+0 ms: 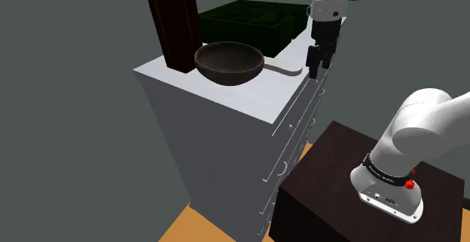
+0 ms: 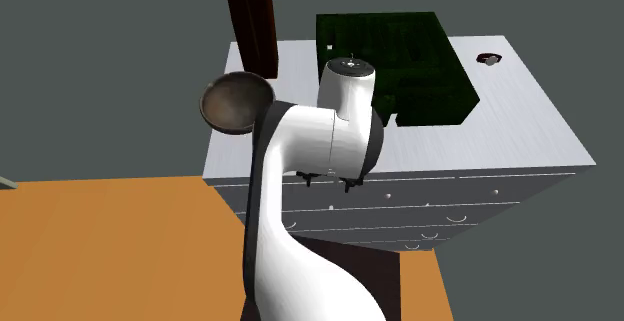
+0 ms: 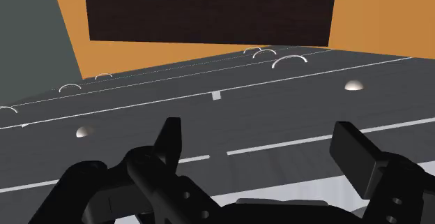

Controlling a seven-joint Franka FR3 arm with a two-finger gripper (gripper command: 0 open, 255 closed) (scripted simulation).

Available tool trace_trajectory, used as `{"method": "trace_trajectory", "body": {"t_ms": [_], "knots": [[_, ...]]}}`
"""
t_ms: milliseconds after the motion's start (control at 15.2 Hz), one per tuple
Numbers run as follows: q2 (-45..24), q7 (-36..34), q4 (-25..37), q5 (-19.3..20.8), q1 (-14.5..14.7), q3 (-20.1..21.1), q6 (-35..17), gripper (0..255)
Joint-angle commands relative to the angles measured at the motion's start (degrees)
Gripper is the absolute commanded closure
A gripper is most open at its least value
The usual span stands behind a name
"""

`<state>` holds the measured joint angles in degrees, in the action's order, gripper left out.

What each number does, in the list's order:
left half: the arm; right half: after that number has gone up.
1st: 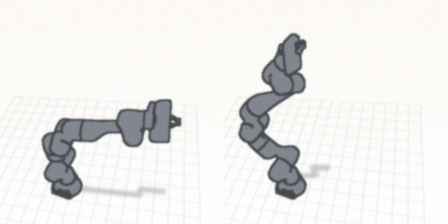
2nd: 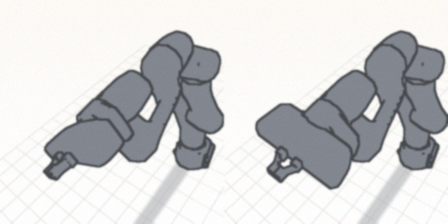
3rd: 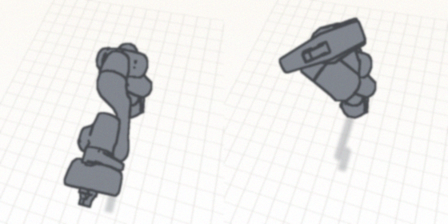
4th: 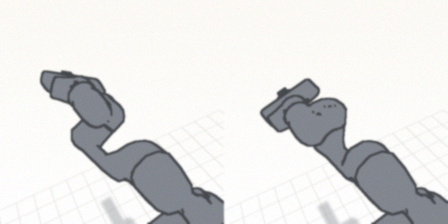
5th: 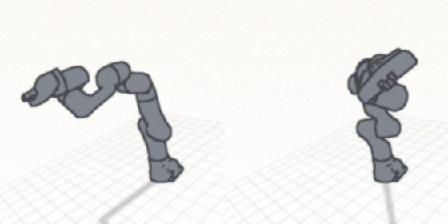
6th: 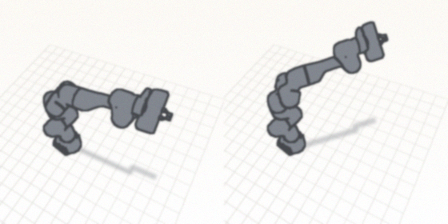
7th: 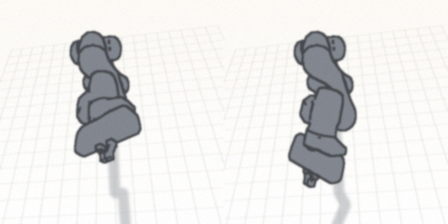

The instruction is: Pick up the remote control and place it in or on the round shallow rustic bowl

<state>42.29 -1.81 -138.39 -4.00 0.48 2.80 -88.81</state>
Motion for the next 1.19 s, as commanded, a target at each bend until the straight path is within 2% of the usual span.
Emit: {"method": "trace_trajectory", "body": {"t_ms": [0,396,858,924,1122], "knots": [[0.00,0.00,0.00,0.00,0.00,0.00,0.00,0],[-10.28,-0.90,10.85,-0.21,1.63,3.49,-2.59,0],[-21.96,-2.43,25.46,1.33,3.01,7.64,-3.18,0],[-22.80,-2.57,26.58,1.52,3.11,7.93,-3.13,0],[-22.36,-2.51,23.85,1.43,3.18,7.93,-5.43,0]]}}
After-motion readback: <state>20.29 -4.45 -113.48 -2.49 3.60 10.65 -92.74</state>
